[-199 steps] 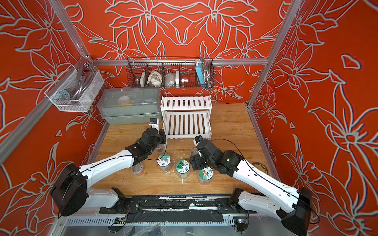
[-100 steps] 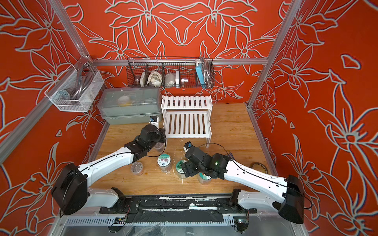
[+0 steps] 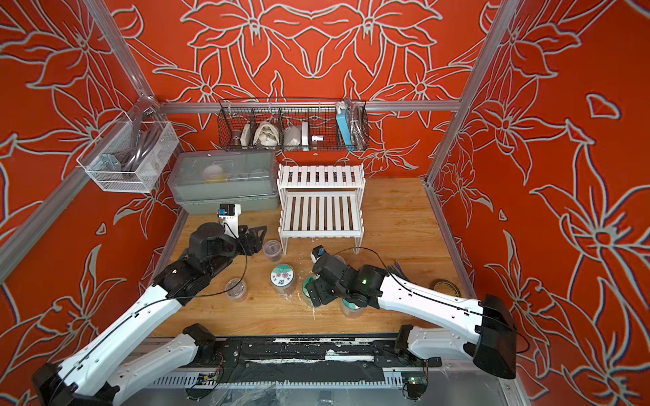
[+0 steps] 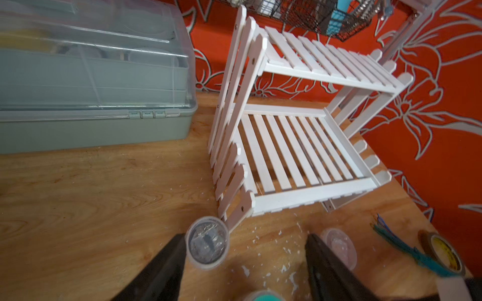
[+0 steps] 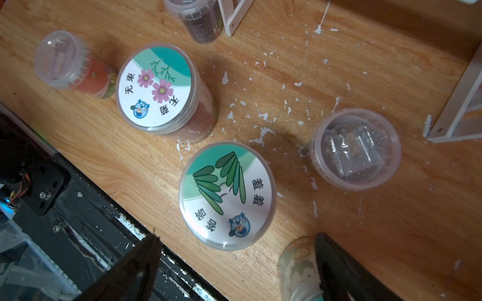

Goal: Place the seed container on the shelf
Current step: Pick up the seed jar at the center of the board.

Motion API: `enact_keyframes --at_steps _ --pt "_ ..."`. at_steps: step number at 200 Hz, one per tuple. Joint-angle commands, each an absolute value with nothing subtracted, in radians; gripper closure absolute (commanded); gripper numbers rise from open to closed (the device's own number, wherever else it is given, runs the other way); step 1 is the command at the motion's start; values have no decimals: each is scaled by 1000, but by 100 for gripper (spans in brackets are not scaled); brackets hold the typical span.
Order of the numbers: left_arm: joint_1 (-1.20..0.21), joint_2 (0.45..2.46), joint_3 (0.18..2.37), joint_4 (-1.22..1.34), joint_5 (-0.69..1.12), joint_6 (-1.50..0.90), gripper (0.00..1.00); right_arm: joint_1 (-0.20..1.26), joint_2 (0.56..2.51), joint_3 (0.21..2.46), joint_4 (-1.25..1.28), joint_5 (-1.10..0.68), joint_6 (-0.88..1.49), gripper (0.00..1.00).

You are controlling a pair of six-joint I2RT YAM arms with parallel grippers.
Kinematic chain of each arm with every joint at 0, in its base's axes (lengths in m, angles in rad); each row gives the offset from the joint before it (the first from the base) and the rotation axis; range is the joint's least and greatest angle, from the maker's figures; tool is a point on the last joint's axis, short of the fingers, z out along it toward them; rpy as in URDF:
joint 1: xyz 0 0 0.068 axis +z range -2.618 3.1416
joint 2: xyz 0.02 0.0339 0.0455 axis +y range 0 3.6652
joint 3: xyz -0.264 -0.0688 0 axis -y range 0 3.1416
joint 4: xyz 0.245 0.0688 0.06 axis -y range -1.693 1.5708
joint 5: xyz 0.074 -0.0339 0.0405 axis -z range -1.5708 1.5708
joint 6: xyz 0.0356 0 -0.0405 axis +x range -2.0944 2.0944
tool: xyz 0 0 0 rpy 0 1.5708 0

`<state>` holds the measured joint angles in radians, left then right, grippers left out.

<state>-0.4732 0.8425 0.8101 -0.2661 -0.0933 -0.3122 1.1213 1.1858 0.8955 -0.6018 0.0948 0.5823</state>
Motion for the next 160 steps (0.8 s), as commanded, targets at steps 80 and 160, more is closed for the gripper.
enact_keyframes --at_steps 80,160 --pt "-471 538 664 -464 -55 -398 1 1153 1265 897 -592 129 618 0" --pt "-470 547 646 -444 -39 -396 1 1178 1352 913 -588 146 680 0"
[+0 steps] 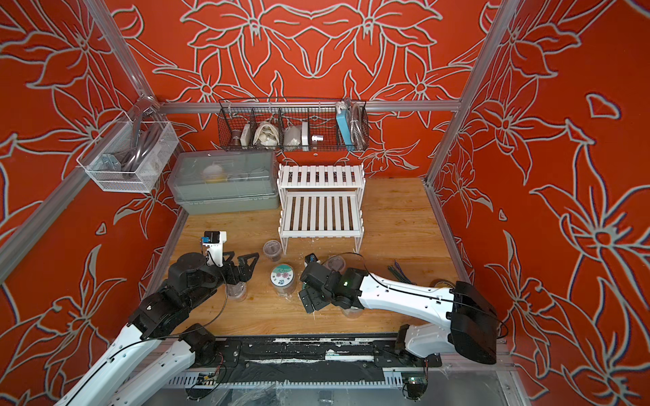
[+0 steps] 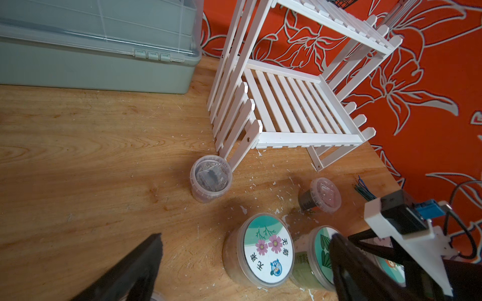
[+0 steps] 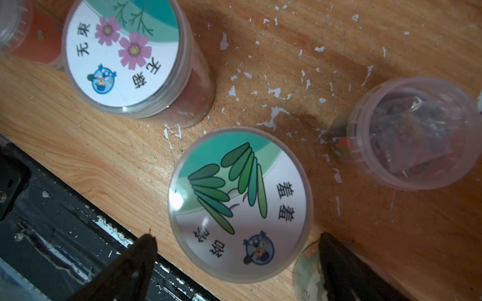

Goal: Place the seed container on the shelf
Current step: Pick up the seed jar at the center of the board.

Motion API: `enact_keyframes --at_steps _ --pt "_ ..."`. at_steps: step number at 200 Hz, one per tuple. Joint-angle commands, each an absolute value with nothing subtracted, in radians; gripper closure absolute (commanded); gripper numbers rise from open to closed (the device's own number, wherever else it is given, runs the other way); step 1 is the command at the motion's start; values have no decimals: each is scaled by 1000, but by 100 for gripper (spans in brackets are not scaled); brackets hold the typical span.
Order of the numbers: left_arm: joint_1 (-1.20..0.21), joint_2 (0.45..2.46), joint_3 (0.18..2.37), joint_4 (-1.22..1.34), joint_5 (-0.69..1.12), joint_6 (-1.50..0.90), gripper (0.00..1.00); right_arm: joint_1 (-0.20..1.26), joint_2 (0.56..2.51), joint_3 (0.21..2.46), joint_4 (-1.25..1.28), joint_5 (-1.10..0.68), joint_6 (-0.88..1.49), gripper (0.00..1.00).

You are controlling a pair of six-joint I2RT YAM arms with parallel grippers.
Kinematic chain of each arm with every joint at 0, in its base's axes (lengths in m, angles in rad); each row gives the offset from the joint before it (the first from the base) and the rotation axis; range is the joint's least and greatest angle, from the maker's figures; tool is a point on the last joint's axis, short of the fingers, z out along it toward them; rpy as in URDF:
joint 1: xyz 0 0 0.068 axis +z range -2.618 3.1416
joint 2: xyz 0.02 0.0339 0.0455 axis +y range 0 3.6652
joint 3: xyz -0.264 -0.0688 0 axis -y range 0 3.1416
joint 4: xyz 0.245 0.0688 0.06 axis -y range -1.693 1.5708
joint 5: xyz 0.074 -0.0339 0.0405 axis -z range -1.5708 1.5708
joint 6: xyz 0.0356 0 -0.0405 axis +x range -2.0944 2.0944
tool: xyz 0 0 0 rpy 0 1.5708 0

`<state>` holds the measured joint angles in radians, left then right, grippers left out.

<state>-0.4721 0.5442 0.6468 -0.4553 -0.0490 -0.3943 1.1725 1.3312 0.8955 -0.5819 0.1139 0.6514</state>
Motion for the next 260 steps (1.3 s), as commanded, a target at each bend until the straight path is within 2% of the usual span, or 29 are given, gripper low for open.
enact_keyframes --at_steps 1,77,133,176,260 --pt "-470 547 646 -443 -39 -397 1 1178 1355 913 -588 146 680 0" --pt "-470 529 661 -457 -11 -396 1 1179 1417 953 -590 145 719 1" --pt "-470 500 640 -440 -14 -394 1 1178 1442 976 -586 147 707 9" --pt "-470 502 640 -439 -11 -394 1 1180 1463 977 -593 152 712 10" --pt "-470 512 624 -417 5 -401 1 1170 1384 1040 -672 179 647 36"
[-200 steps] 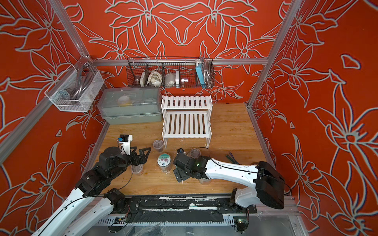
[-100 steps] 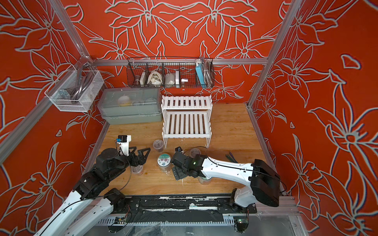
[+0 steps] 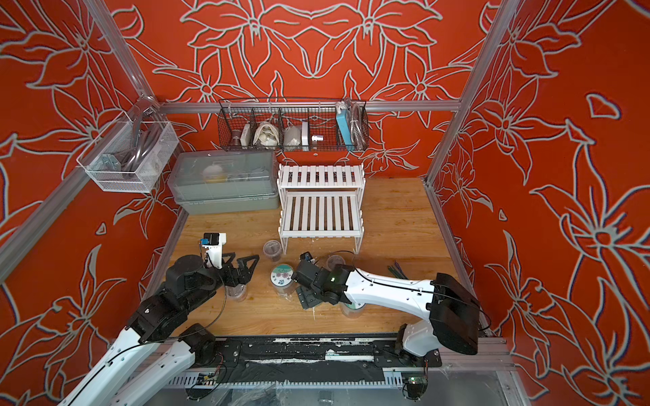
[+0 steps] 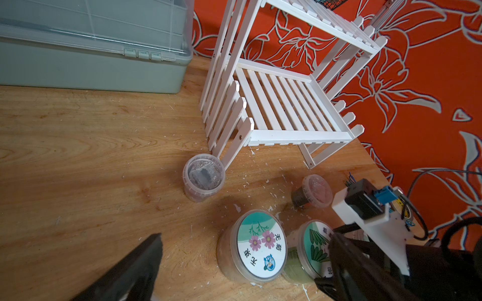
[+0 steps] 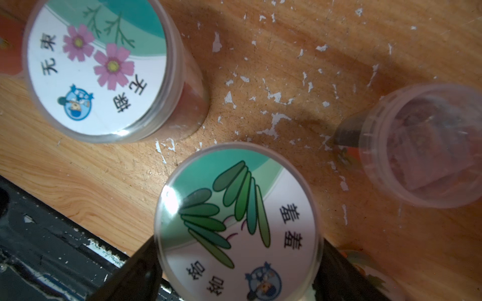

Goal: Place the seed container on the shelf
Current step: Pick up the seed jar at the center of the board.

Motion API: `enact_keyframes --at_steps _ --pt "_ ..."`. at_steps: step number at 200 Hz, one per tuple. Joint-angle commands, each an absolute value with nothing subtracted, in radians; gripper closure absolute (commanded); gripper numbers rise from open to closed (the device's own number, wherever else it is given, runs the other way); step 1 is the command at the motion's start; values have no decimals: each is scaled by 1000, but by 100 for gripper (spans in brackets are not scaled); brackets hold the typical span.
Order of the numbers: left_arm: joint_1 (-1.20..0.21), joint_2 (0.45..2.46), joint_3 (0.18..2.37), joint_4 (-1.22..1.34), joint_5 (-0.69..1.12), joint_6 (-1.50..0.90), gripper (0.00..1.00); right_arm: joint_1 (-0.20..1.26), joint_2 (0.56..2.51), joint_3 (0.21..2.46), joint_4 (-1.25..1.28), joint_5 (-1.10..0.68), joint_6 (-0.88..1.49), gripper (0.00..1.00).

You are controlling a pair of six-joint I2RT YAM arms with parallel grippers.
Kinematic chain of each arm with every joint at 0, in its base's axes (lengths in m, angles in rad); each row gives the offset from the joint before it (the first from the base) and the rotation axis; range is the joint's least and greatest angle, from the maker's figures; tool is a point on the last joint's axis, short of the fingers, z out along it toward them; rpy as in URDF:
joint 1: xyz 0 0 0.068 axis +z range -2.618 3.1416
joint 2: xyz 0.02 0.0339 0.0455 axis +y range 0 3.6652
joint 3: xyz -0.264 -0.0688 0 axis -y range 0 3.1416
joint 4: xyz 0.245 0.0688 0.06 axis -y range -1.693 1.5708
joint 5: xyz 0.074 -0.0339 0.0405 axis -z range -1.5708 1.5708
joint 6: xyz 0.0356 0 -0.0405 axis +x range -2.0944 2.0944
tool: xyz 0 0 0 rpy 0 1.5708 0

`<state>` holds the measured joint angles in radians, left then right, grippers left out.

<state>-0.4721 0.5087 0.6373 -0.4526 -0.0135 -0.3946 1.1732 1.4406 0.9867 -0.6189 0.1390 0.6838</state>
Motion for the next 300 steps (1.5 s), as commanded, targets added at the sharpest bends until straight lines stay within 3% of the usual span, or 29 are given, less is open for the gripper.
enact_keyframes --at_steps 1,56,112,154,233,300 --pt "-470 512 624 -417 6 -401 1 1170 1382 1042 -674 179 647 36" --pt "-471 572 626 -327 195 -374 1 1114 1222 1134 -798 161 591 41" --pt "-506 703 629 -97 513 -338 1 1002 1121 1260 -913 8 515 45" --pt "-636 809 689 -50 505 -219 1 961 1100 1374 -1034 -54 460 45" --pt "-738 982 841 -43 668 -2 1 933 1099 1422 -1092 -128 436 46" --pt "-776 1105 860 -4 689 25 1 930 1096 1435 -1082 -166 434 47"
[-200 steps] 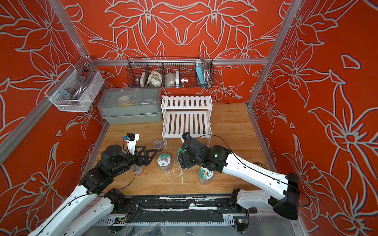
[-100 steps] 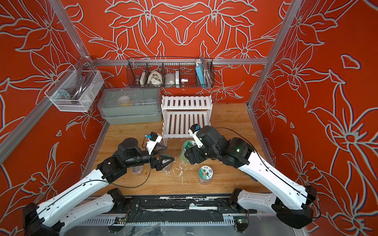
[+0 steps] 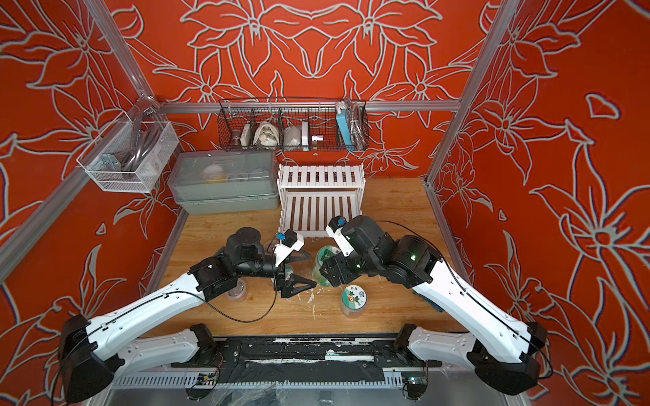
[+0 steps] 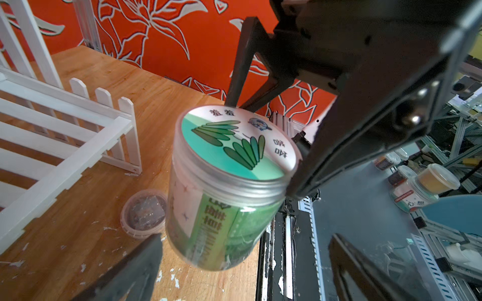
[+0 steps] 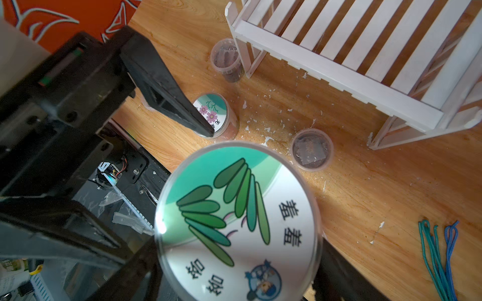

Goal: Place the seed container on the shelf
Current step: Pick up the seed jar at the center of the board.

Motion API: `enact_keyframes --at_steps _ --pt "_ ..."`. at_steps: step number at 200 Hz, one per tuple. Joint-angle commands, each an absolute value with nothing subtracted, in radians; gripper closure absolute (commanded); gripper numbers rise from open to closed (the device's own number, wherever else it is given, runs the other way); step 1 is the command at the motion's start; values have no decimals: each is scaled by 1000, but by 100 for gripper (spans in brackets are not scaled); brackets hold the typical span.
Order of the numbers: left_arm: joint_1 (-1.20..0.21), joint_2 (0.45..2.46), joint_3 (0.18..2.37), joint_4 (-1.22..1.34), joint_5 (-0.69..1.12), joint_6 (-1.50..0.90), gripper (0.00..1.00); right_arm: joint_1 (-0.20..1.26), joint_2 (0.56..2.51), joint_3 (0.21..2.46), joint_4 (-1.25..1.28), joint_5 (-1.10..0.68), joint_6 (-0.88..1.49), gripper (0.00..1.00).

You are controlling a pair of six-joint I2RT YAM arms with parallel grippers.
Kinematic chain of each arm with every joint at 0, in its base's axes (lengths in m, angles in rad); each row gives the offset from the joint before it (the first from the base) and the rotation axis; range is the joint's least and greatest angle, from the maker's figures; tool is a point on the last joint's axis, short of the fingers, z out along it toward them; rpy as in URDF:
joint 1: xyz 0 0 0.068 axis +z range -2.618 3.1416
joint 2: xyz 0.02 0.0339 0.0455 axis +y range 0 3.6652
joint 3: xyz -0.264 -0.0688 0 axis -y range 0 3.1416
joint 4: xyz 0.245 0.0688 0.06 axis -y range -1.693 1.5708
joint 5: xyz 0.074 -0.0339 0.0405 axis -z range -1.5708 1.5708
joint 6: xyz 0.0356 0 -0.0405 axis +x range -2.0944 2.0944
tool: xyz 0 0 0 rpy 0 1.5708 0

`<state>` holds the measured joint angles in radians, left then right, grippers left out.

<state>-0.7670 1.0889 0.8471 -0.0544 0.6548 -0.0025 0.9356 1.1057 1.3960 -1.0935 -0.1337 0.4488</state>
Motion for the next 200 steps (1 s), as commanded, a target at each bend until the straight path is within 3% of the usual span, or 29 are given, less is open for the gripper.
enact_keyframes --at_steps 1,166,200 --pt "-776 1106 860 -2 689 25 1 930 1095 1435 -1081 -167 434 47" --pt "-848 1282 912 155 719 29 1 930 1060 1411 -1032 -232 442 50" --pt "-848 1284 923 139 721 31 9 930 1058 1413 -1040 -229 433 50"
